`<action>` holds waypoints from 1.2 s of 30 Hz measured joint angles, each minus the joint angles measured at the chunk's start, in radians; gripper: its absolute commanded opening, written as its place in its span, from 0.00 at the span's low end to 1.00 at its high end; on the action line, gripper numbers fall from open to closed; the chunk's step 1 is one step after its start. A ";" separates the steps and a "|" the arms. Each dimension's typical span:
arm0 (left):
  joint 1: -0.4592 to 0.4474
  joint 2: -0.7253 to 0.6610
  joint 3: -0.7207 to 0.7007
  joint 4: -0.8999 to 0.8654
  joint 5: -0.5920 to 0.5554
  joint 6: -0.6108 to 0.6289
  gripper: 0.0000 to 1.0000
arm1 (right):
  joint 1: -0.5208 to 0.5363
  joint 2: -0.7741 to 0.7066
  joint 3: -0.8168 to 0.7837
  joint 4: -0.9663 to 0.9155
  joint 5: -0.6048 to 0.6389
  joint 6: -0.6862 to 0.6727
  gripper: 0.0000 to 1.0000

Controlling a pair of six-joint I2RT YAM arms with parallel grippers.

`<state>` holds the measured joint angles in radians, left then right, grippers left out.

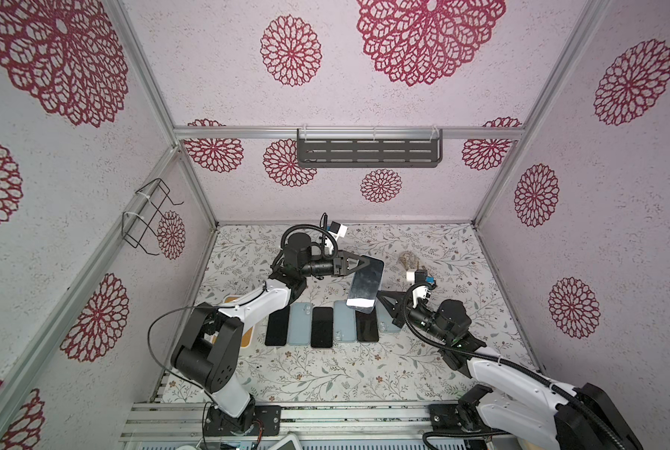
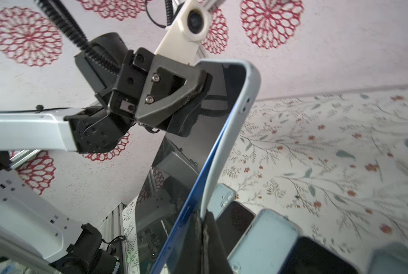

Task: Take the phone out of the phone case
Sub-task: Remove the phone case from the phone.

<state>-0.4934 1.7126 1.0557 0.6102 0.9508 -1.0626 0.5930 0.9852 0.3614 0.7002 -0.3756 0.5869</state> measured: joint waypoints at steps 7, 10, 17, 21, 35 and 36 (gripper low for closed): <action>-0.049 0.140 -0.021 0.166 -0.022 -0.118 0.08 | -0.015 -0.091 -0.030 -0.219 0.066 0.043 0.00; -0.067 0.144 -0.021 0.186 -0.045 -0.119 0.35 | -0.017 -0.130 -0.045 -0.228 0.069 0.051 0.00; -0.081 0.144 -0.042 0.148 -0.127 -0.077 0.54 | -0.017 -0.143 -0.045 -0.228 0.063 0.070 0.00; -0.085 0.144 -0.046 0.095 -0.158 -0.050 0.62 | -0.020 -0.111 -0.045 -0.227 0.061 0.092 0.00; -0.089 0.129 -0.045 -0.142 -0.312 0.078 0.87 | -0.033 -0.048 -0.026 -0.259 0.058 0.168 0.00; -0.090 0.126 -0.045 -0.156 -0.322 0.086 0.88 | -0.034 -0.047 -0.026 -0.261 0.058 0.173 0.00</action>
<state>-0.5831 1.8381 1.0103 0.4541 0.6292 -0.9768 0.5587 0.9386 0.3355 0.4389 -0.3176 0.7597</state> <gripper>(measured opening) 0.865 0.046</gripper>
